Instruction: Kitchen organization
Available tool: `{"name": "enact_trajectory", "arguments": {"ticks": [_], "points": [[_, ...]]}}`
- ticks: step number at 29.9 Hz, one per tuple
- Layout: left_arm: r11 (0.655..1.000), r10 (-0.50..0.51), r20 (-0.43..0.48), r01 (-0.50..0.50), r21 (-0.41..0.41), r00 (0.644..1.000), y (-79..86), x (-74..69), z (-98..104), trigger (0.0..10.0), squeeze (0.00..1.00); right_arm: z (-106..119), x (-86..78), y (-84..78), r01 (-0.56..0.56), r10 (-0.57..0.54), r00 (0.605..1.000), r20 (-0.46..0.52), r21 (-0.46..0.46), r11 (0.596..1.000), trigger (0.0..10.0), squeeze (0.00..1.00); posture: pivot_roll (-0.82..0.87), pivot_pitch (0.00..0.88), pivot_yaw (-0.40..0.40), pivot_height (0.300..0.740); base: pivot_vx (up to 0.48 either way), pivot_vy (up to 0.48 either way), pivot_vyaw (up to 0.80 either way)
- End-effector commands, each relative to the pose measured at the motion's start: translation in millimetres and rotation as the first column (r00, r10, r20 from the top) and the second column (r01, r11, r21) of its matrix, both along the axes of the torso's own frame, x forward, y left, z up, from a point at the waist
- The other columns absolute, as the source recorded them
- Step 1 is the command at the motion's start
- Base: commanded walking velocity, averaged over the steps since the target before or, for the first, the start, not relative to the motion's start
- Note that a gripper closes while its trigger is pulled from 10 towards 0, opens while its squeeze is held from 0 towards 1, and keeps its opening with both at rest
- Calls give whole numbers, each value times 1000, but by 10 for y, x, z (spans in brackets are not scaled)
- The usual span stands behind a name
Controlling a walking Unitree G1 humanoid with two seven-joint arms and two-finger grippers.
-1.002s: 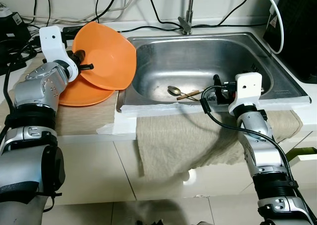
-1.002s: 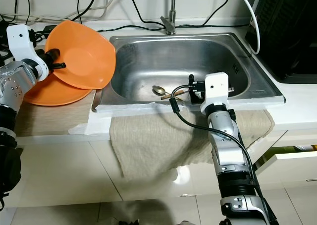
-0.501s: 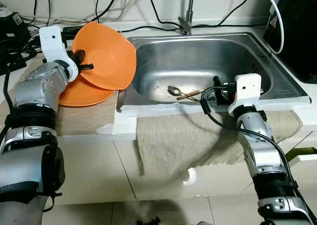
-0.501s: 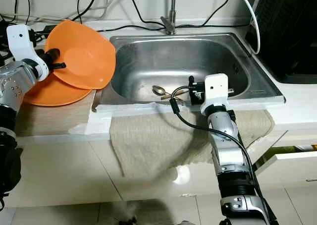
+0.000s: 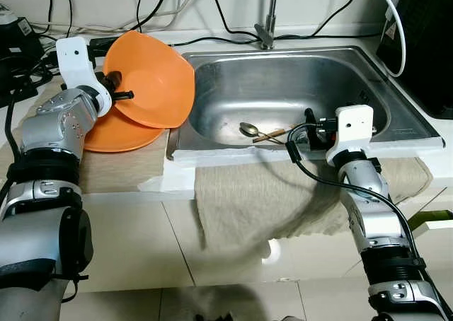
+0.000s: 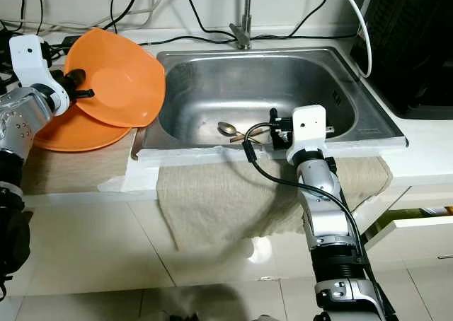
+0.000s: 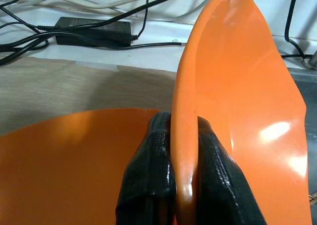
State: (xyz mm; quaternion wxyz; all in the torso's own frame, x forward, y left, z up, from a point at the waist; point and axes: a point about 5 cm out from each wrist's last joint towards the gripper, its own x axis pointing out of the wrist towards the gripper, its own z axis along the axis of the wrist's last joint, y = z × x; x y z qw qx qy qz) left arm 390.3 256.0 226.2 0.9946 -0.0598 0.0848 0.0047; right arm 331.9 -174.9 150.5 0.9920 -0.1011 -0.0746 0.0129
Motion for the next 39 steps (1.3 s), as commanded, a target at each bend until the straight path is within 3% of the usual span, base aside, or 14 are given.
{"name": "enact_trajectory", "arguments": {"ticks": [1,39], "points": [[1000,10,-58,-8,26,998,-7,4,-86,0,0,66,33,3,-11,11,1000,18,-1,1000,10000,0,-71,0,31,740,0,0,0],[1000,12,-59,-10,26,998,-14,29,-76,0,0,76,73,4,-10,10,1000,15,-1,1000,10000,0,-69,0,32,740,0,0,0]]}}
